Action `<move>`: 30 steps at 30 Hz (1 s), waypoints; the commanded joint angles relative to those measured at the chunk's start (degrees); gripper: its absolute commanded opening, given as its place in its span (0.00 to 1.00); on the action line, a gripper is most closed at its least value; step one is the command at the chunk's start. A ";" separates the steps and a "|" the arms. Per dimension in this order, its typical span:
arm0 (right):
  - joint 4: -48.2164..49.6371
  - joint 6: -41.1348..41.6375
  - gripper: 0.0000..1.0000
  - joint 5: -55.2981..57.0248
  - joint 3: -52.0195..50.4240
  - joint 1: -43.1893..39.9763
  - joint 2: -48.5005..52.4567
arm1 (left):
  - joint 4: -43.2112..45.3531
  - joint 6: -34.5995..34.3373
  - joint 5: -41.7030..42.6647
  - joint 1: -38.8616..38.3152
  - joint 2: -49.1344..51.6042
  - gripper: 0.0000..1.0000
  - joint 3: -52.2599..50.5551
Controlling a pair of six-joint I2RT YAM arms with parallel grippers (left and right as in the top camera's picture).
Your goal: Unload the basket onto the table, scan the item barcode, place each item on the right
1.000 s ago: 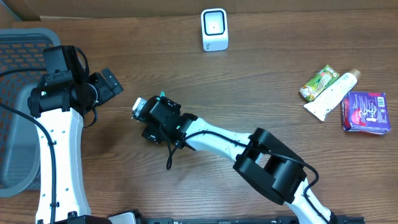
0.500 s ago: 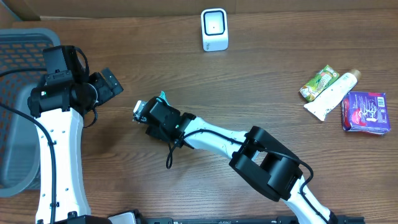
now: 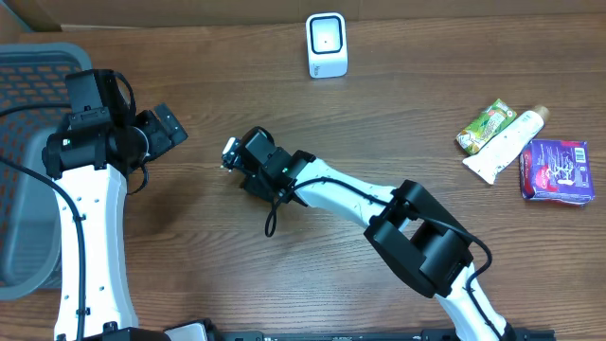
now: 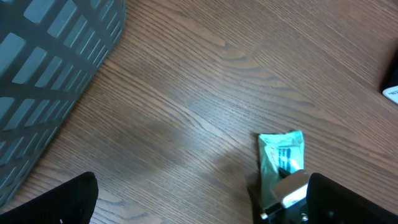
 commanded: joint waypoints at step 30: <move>-32.83 10.29 0.04 -48.02 14.71 -9.55 -0.63 | 0.15 -0.79 -0.79 -0.11 0.20 1.00 0.79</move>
